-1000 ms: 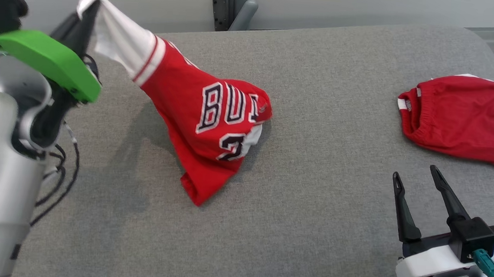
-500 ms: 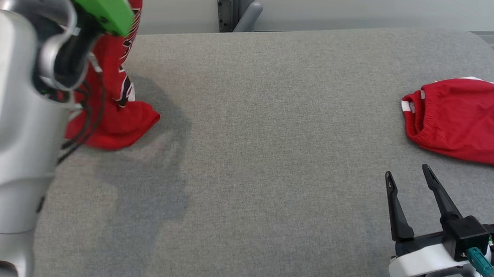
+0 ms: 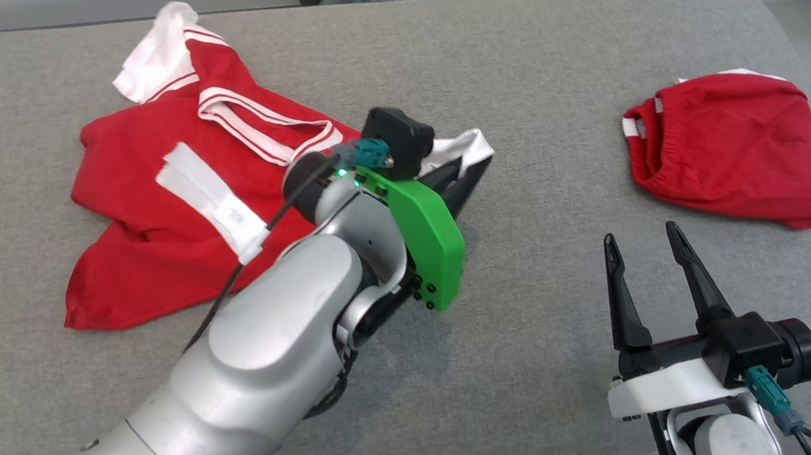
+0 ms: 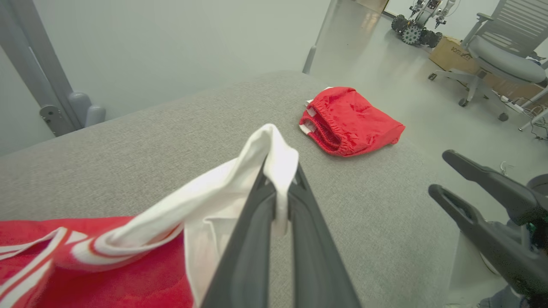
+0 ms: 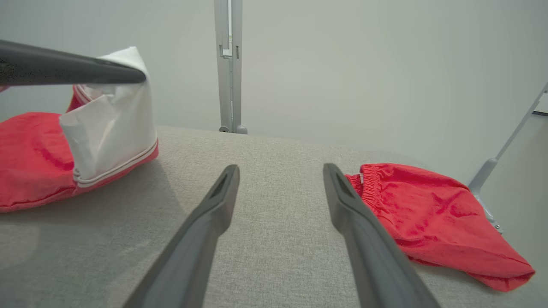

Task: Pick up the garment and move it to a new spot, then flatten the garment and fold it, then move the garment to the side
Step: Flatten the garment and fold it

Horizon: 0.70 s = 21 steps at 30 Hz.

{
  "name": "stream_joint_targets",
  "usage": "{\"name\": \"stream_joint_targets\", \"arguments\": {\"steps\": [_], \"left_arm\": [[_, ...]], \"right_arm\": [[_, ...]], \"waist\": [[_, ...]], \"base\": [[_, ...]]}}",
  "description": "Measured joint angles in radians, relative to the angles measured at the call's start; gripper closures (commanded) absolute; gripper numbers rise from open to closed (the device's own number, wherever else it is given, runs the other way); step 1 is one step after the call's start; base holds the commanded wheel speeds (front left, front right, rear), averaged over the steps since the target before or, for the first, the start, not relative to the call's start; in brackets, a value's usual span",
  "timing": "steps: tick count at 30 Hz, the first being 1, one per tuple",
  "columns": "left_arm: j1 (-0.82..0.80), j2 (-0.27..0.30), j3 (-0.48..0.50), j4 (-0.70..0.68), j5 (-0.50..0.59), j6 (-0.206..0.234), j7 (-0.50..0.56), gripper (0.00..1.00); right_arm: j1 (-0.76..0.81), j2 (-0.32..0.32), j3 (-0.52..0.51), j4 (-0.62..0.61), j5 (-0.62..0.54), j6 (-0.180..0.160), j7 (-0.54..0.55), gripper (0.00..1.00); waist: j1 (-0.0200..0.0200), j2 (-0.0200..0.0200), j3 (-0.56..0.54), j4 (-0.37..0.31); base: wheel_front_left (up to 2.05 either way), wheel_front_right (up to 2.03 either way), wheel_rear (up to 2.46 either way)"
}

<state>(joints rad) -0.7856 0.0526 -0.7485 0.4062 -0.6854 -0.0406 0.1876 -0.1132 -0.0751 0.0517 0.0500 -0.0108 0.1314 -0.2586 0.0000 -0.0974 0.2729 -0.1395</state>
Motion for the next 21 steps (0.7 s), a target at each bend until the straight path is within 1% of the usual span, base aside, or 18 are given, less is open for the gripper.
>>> {"name": "stream_joint_targets", "arguments": {"steps": [1,3,7,12,13,14,15,16,21], "left_arm": [[0.0,0.002,-0.03,0.009,-0.005,0.0,-0.007,1.0],[-0.003,-0.001,-0.1,0.004,-0.037,0.013,-0.031,1.0],[-0.031,-0.004,-0.216,0.01,-0.092,0.06,-0.078,1.0],[-0.074,-0.004,-0.321,0.042,-0.15,0.107,-0.158,1.0],[-0.082,-0.003,-0.334,0.051,-0.157,0.113,-0.182,0.96],[-0.089,-0.003,-0.35,0.06,-0.172,0.121,-0.2,0.68],[-0.092,-0.003,-0.365,0.071,-0.188,0.121,-0.211,0.5],[-0.091,-0.003,-0.384,0.08,-0.202,0.119,-0.221,0.0],[-0.095,-0.003,-0.456,0.101,-0.253,0.119,-0.241,0.0]], "right_arm": [[-0.006,0.004,0.003,-0.001,0.0,0.0,0.0,0.0],[-0.014,0.009,0.005,0.002,0.001,0.0,0.0,0.0],[-0.019,0.02,0.005,0.01,0.01,0.0,0.0,0.0],[-0.023,0.025,0.003,0.016,0.023,0.0,0.0,0.0],[-0.024,0.025,0.004,0.018,0.035,0.0,0.0,0.0],[-0.026,0.026,0.006,0.018,0.046,0.0,0.0,0.0],[-0.029,0.026,0.006,0.018,0.053,0.0,0.0,0.0],[-0.033,0.026,0.003,0.018,0.058,0.0,0.0,0.0],[-0.032,0.027,-0.016,0.019,0.066,0.0,0.0,0.0]], "waist": [[0.0,0.0,0.008,-0.012],[0.0,-0.0001,0.024,-0.038],[0.0,0.0,0.058,-0.091],[0.0,0.0,0.096,-0.159],[0.0,0.0,0.103,-0.172],[0.0,0.0,0.11,-0.184],[0.0,0.0,0.117,-0.195],[0.0,0.0,0.124,-0.205],[0.0,0.0,0.154,-0.233]], "base": [[0.0,0.0,0.0],[0.0,0.0,0.0],[0.0,0.0,0.0],[0.0,0.0,0.0],[0.0,0.0,0.0],[0.0,0.0,0.0],[0.0,0.0,0.0],[0.0,0.0,0.0],[0.0,0.0,0.0]]}}
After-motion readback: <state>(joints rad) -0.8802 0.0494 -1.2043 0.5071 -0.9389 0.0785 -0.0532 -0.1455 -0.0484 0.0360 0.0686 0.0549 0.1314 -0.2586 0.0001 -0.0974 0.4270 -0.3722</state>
